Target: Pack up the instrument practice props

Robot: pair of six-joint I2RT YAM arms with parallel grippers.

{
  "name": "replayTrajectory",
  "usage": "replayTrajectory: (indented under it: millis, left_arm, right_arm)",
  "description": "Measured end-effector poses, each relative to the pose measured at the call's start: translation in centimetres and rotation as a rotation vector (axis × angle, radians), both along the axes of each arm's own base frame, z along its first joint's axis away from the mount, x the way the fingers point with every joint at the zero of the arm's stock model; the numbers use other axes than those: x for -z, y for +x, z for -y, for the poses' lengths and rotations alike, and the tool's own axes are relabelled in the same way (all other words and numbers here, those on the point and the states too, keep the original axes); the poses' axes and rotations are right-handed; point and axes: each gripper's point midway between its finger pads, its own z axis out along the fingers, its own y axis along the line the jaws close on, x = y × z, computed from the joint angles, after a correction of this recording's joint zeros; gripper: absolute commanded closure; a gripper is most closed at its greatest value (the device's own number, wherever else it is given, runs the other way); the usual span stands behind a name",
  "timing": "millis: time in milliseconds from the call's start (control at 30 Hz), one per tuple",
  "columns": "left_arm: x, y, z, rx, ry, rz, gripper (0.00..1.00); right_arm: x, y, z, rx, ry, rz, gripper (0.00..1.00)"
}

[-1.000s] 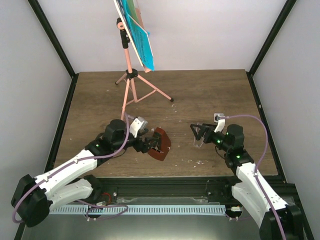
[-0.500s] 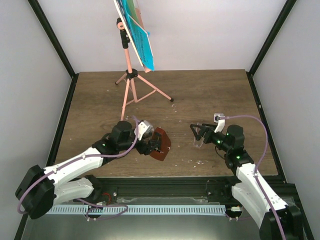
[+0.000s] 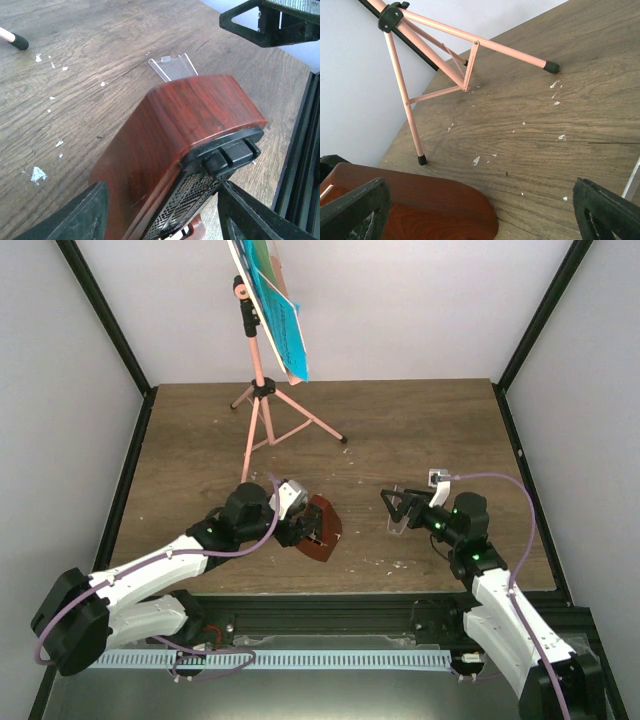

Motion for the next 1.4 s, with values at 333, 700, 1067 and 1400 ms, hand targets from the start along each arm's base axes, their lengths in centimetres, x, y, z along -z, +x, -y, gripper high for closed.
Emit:
replayTrajectory:
  millis: [333, 700, 1067, 1400]
  left_arm:
    - [-0.1, -0.1, 0.2, 0.009, 0.001, 0.013, 0.54]
    - [-0.3, -0.5, 0.0, 0.012, -0.011, 0.018, 0.4]
    - [-2.6, -1.0, -1.5, -0.103, -0.154, -0.05, 0.13]
    - [-0.7, -0.7, -5.2, -0.283, -0.284, -0.32, 0.12]
  right_arm:
    - [0.2, -0.1, 0.2, 0.012, 0.003, -0.001, 0.0]
    - [0.1, -0.2, 0.4, 0.025, 0.008, 0.004, 0.0]
    - [1.0, 0.5, 0.6, 0.045, -0.004, -0.027, 0.0]
    - [2.8, 0.7, -1.6, -0.077, 0.048, -0.201, 0.0]
